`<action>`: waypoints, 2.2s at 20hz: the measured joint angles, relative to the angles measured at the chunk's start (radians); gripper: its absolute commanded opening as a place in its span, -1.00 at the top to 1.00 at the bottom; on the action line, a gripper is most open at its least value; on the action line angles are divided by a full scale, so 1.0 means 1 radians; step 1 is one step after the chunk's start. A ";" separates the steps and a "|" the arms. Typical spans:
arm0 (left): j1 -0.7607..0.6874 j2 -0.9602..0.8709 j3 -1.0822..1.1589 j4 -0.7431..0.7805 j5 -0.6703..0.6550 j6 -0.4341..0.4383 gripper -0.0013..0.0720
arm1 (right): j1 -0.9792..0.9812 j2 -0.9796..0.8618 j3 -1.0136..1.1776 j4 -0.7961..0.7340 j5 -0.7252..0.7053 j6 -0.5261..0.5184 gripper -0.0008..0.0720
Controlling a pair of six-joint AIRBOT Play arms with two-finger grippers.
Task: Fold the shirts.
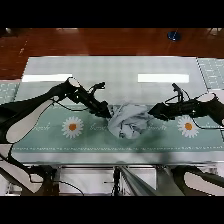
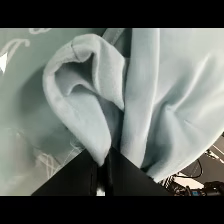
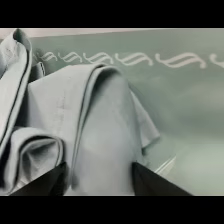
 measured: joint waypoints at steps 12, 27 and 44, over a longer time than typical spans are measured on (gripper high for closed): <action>0.034 0.010 0.026 0.002 -0.039 -0.001 0.86 | 0.070 0.009 0.011 0.006 0.013 0.025 0.94; 0.114 0.385 0.769 0.007 -0.097 -0.151 0.86 | -0.132 0.419 0.750 -0.020 0.316 0.153 0.94; 0.119 0.783 0.847 0.792 -0.407 -0.351 0.86 | -0.137 0.432 1.234 -0.654 0.592 0.289 0.94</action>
